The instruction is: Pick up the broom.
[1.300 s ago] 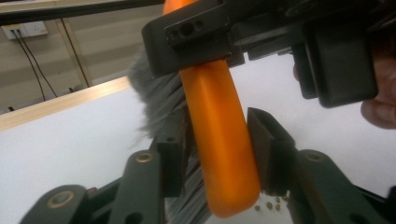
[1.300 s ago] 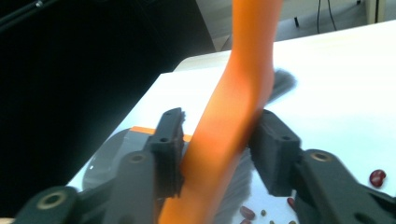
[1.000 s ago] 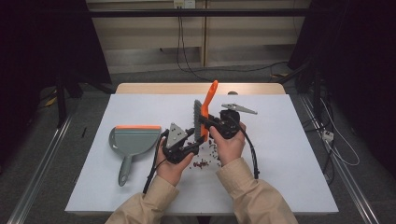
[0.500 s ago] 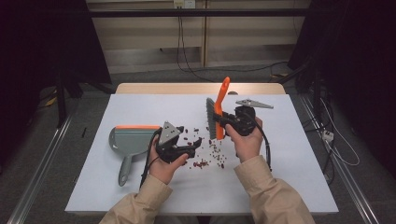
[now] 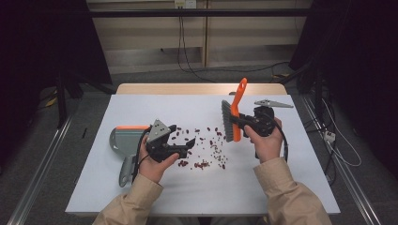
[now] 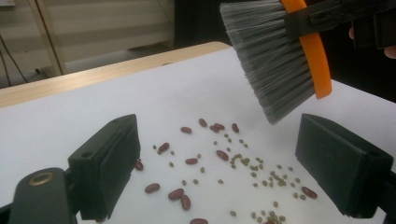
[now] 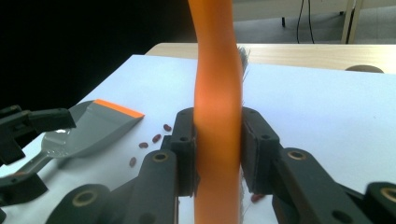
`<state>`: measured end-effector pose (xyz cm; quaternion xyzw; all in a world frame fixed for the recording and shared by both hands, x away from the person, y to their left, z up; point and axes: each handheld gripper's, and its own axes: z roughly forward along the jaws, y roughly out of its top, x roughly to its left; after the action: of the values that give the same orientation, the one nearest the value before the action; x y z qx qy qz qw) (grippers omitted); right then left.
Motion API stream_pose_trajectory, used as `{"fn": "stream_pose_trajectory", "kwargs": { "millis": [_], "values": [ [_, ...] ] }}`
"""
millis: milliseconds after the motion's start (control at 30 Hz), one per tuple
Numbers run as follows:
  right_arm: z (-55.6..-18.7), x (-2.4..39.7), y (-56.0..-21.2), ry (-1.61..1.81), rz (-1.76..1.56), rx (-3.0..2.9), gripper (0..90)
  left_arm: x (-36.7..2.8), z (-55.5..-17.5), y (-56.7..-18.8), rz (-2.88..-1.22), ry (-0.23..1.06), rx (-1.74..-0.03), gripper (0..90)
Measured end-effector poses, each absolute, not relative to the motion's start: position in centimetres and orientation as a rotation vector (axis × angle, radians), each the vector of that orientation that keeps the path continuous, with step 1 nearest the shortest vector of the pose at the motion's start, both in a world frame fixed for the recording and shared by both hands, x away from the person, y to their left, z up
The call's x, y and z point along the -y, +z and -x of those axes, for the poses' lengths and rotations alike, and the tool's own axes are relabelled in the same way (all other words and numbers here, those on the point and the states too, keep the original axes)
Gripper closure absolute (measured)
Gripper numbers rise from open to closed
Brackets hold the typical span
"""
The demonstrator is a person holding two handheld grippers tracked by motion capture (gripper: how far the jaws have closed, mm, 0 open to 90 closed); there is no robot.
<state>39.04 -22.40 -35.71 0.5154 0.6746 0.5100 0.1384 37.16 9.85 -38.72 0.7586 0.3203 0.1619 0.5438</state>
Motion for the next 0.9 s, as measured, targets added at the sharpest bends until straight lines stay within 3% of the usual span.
{"fn": "stream_pose_trajectory", "kwargs": {
  "millis": [900],
  "values": [
    [-37.9,27.4,-37.1,1.311,-1.566,-2.019,70.0,-17.3,-37.0,-37.9,-1.792,0.348,-0.756,7.0]
  ]
}}
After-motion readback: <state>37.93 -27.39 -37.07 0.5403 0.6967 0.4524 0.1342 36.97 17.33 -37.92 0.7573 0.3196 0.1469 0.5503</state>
